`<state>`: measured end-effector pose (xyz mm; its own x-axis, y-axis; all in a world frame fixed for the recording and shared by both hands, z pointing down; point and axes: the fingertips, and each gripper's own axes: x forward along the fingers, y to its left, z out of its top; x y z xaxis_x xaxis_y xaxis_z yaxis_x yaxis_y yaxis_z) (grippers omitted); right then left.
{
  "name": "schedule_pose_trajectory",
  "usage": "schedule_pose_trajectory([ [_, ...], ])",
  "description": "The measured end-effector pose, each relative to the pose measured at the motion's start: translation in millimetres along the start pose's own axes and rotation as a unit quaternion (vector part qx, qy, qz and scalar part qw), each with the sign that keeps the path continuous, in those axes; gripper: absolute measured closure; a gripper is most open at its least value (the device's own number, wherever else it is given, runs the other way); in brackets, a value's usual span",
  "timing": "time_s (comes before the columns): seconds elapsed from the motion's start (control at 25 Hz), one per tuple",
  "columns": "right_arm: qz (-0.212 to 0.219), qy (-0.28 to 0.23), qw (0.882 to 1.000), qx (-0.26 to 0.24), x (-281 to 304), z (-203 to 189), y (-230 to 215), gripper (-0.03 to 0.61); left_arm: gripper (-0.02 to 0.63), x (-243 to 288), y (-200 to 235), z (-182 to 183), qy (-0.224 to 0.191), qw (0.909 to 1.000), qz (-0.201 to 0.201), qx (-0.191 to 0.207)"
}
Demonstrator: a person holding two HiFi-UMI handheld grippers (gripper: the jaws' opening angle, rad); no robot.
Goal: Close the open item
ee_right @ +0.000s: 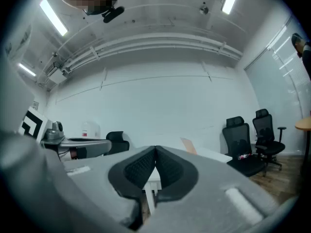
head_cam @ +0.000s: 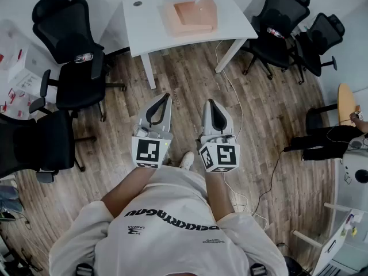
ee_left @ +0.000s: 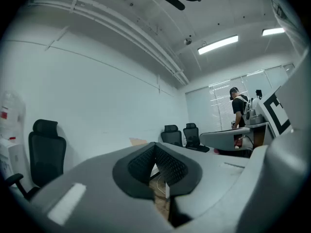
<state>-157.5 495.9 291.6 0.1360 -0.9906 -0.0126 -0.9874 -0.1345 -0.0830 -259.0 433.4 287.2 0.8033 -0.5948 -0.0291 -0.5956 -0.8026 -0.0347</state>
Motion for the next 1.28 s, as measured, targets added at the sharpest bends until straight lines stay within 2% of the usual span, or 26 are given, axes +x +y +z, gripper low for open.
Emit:
schedule_pose_trajectory([
  [0.32,0.012,-0.011,1.000,-0.004,-4.4,7.1,-25.5,0.580,0.611,10.3,-22.6,-1.7,-0.002,0.9999,0.013,-0.002],
  [0.6,0.052,-0.006,0.999,-0.010,-4.8,6.1,-55.2,0.580,0.611,31.3,-61.2,-4.3,0.002,0.9999,0.015,0.004],
  [0.88,0.078,0.004,0.997,-0.002,-6.0,-1.7,-84.6,0.580,0.611,40.8,-91.1,-14.6,0.015,0.9993,0.035,0.005],
  [1.08,0.086,0.007,0.996,0.004,-3.6,-5.6,-96.2,0.580,0.611,47.6,-99.0,-17.9,0.022,0.9985,0.050,0.012],
  [1.28,0.090,0.012,0.996,0.010,5.3,-7.8,-102.9,0.581,0.611,56.1,-97.0,-19.7,0.024,0.9979,0.059,0.003],
])
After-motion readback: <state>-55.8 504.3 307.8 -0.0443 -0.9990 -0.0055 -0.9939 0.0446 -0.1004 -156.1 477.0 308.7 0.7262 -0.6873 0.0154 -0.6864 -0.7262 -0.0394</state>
